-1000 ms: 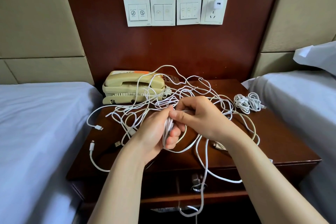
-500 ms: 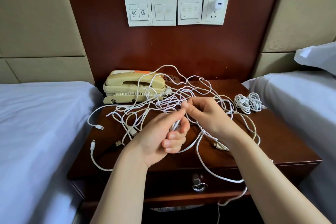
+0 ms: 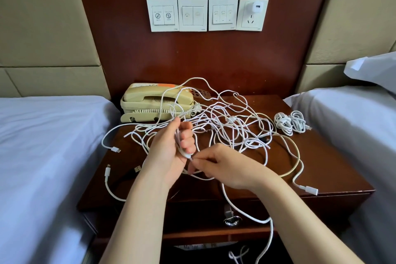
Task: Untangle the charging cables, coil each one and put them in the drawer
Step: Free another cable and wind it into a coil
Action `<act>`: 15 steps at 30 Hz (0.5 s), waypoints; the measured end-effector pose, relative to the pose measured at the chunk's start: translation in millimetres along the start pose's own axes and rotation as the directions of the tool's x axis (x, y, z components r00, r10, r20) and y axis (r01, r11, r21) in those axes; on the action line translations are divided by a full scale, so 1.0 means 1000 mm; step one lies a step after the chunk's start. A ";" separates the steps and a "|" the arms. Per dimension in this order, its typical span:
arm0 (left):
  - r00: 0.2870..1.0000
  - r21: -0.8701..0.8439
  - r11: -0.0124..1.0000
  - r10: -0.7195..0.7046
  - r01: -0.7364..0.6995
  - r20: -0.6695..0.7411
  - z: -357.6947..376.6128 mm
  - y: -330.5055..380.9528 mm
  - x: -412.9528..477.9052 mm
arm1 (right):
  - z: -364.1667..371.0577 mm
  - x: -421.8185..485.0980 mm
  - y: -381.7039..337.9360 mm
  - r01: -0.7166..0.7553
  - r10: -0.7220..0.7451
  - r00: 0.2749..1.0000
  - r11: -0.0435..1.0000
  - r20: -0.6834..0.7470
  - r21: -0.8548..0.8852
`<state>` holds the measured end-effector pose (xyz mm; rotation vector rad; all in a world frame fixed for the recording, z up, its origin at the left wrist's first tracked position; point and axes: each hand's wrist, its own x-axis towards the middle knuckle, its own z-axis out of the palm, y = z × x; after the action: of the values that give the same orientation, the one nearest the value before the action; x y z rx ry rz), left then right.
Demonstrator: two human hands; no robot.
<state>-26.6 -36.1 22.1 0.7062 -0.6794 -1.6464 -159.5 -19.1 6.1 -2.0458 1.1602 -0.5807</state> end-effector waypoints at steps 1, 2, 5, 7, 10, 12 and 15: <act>0.998 0.035 0.999 0.032 -0.030 -0.049 0.000 -0.001 0.001 | -0.002 -0.001 -0.003 0.019 -0.019 1.000 0.999 0.002 -0.050; 0.993 0.085 0.994 0.072 -0.065 -0.091 0.001 -0.002 0.003 | -0.004 -0.002 -0.006 0.040 -0.039 0.999 0.995 0.009 -0.090; 0.956 0.297 0.940 0.229 -0.168 -0.181 -0.005 -0.003 0.007 | -0.009 -0.007 -0.018 0.088 -0.082 0.996 0.987 0.043 -0.136; 0.937 0.406 0.894 0.290 -0.191 -0.196 -0.009 -0.001 0.008 | -0.012 -0.010 -0.024 0.106 -0.107 0.994 0.986 0.003 -0.125; 0.946 0.493 0.856 0.274 -0.158 -0.173 -0.009 -0.001 0.005 | -0.018 -0.011 -0.026 0.109 -0.121 0.984 0.989 -0.131 -0.097; 0.958 0.562 0.818 0.247 -0.124 -0.147 -0.007 -0.004 0.003 | -0.021 -0.009 -0.024 0.095 -0.111 0.970 0.992 -0.218 -0.083; 0.970 0.612 0.783 0.218 -0.109 -0.105 -0.003 -0.007 0.000 | -0.021 -0.006 -0.020 0.085 -0.106 0.937 0.993 -0.333 -0.076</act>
<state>-29.0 -35.3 14.8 1.1953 -1.1293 -1.1769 -165.9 -14.1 34.6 -2.1178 1.2881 -0.9854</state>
